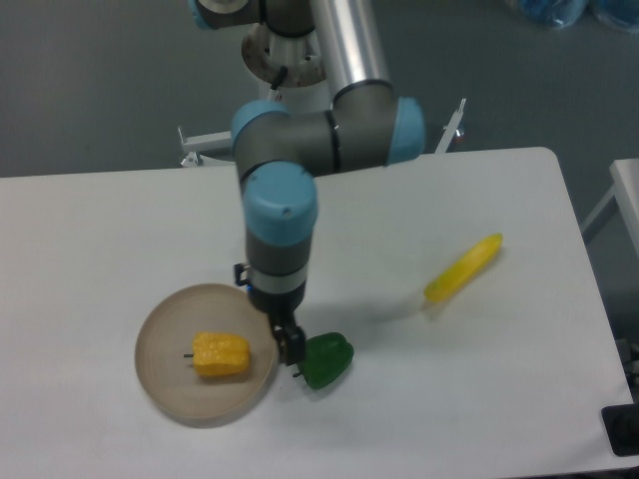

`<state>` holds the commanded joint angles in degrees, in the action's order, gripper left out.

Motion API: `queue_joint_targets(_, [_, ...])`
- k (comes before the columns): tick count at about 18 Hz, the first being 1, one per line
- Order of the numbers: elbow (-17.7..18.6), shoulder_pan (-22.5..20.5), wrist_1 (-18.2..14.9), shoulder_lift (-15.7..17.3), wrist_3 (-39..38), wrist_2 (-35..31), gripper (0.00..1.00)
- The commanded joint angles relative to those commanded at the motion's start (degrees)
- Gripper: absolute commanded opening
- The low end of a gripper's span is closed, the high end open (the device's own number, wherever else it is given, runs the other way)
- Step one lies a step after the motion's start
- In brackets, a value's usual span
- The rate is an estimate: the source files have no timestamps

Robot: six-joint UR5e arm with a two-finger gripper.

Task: Pick up the yellow pepper from the plate
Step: 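Lower the gripper onto the yellow pepper and close on it, then lift the yellow pepper up off the plate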

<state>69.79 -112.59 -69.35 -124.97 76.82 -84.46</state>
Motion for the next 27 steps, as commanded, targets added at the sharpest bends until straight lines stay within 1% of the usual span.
queue_joint_targets(2, [-0.1,0.4,1.3,-1.0,0.3,0.1,1.00])
queue_joint_targets(4, [0.1,1.8,1.5,-1.3,0.2,0.0,1.00])
queue_joint_targets(8, [0.6,2.6,1.1,-1.5,0.4,-0.1,1.00])
queue_joint_targets(9, [0.8,2.9,1.1,-1.7,0.6,-1.1,1.00])
queue_joint_targets(11, [1.1,4.7,1.4,-2.5,0.7,-3.5,1.00])
queue_joint_targets(12, [2.0,4.8,1.7,-2.9,0.7,-4.4,1.00])
queue_joint_targets(14, [2.2,5.0,2.3,-3.5,0.7,-4.4,1.00])
queue_joint_targets(16, [2.4,5.0,2.2,-3.6,0.8,-4.4,1.00])
queue_joint_targets(17, [2.4,5.0,2.1,-3.9,0.8,-4.4,0.94])
queue_joint_targets(18, [2.4,5.0,1.9,-4.1,0.4,-4.4,0.76])
queue_joint_targets(19, [2.3,5.0,1.8,-4.1,0.0,-3.8,0.38])
queue_joint_targets(20, [2.3,5.0,1.8,-4.1,0.1,-3.7,0.19])
queue_joint_targets(21, [2.4,5.0,1.7,-3.9,0.1,-3.5,0.13])
queue_joint_targets(22, [2.4,5.0,1.7,-3.6,-0.3,-3.3,0.13])
queue_joint_targets(25, [2.1,4.5,1.0,-1.6,-9.4,-3.0,0.14])
queue_joint_targets(26, [2.2,3.8,0.6,-0.5,-10.7,-1.4,0.13])
queue_joint_targets(27, [0.4,0.7,-6.3,3.4,-11.2,0.2,0.13])
